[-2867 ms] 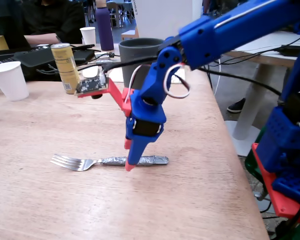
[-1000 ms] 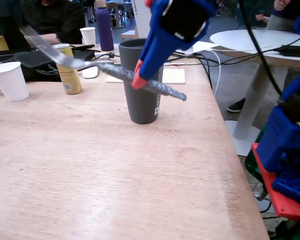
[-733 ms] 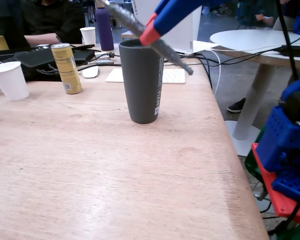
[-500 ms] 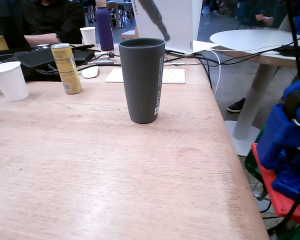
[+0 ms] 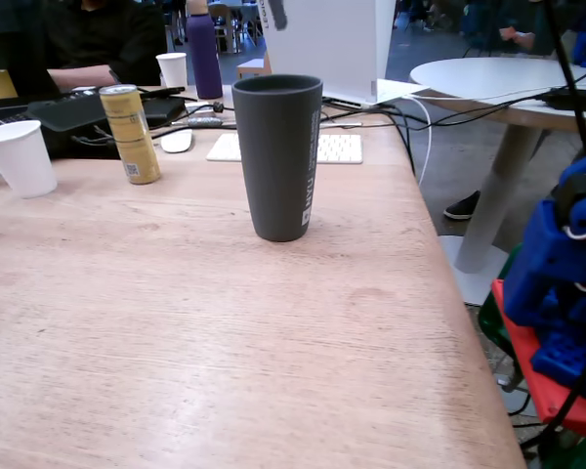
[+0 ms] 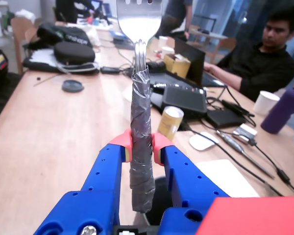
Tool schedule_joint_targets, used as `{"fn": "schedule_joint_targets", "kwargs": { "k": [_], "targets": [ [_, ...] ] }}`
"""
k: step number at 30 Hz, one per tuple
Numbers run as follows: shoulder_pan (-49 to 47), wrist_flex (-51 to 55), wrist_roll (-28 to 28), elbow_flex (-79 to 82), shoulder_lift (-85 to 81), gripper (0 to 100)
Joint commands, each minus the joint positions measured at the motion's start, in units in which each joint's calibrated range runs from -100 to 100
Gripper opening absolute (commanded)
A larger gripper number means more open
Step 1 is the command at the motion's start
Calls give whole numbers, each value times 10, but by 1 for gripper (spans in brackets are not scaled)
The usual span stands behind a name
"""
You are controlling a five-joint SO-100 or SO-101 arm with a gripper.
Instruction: Grab the fork and place it in gray glass
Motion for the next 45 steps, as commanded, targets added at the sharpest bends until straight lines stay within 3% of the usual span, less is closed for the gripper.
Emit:
{"fn": "schedule_joint_targets", "kwargs": {
  "k": [1,11,17,24,39,45],
  "targets": [
    [9,-34,-1,1,-2,0],
    [116,-105,-1,2,76,0],
    [118,-109,-30,3,97,0],
    [118,-232,-43,3,161,0],
    [143,-237,-46,21,187,0],
    [143,-239,-46,98,109,0]
  ]
}}
